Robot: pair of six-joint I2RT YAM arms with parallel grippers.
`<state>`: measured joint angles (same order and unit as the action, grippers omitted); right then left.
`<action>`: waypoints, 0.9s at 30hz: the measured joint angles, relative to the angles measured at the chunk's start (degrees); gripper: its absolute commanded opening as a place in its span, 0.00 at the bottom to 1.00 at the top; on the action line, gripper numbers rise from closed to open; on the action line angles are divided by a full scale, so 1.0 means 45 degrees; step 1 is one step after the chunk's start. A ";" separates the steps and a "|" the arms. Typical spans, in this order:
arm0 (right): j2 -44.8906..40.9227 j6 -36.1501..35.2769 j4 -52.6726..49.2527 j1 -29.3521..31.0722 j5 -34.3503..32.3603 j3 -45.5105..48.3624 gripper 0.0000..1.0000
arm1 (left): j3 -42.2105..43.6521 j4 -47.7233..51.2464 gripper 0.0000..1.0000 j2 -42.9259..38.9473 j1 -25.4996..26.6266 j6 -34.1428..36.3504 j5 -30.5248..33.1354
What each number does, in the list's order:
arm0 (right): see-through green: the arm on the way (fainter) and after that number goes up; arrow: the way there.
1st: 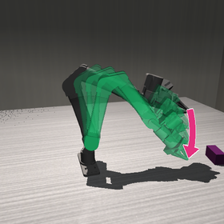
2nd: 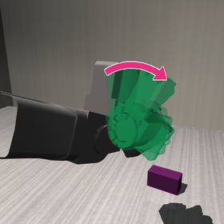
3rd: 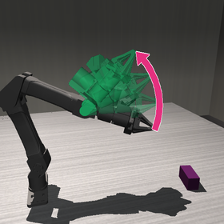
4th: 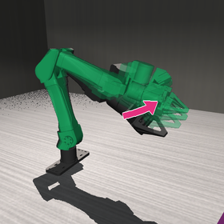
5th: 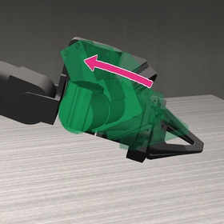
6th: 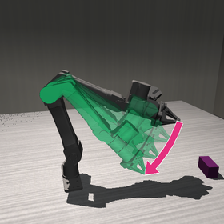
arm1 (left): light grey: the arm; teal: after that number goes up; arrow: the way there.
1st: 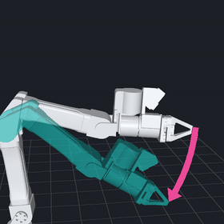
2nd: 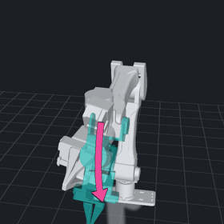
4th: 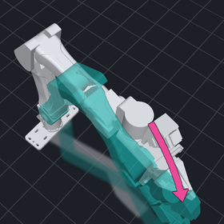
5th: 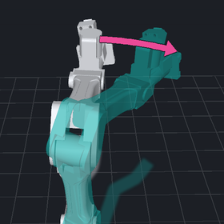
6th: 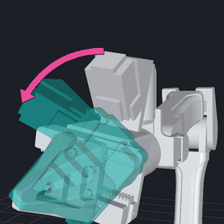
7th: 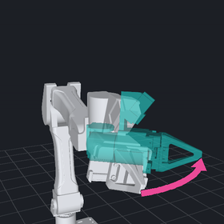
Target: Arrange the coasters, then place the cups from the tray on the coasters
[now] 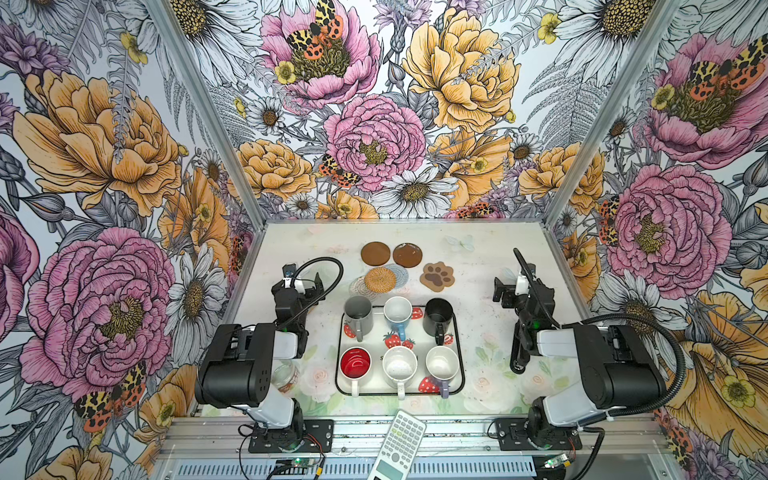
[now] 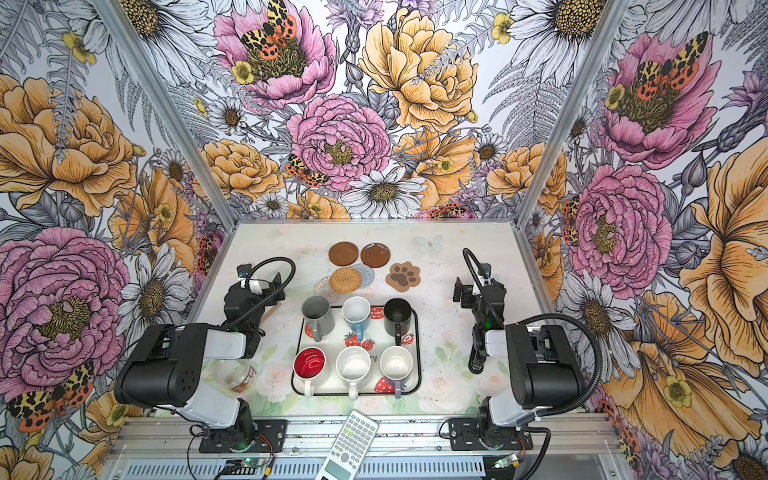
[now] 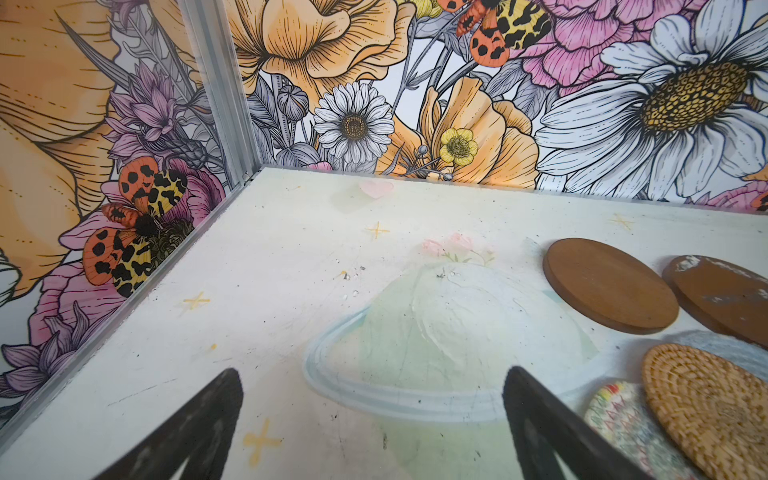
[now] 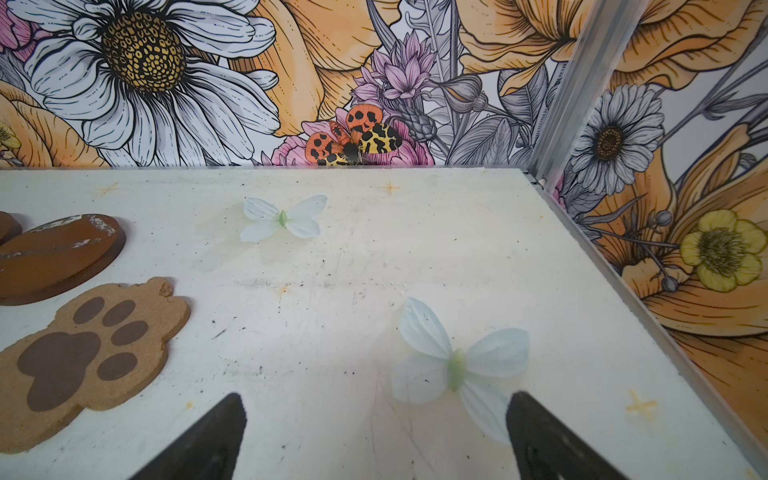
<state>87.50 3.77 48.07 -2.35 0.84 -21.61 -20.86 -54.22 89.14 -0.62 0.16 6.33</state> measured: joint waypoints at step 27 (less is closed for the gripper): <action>-0.0257 0.0733 -0.9020 0.0243 0.0612 -0.7490 0.69 | -0.4396 0.7436 0.85 -0.2662 -0.0083 -0.1355 -0.1005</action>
<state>86.35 7.07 7.49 -1.26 3.60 -55.31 -40.64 -20.75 77.17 -0.99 -5.93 1.80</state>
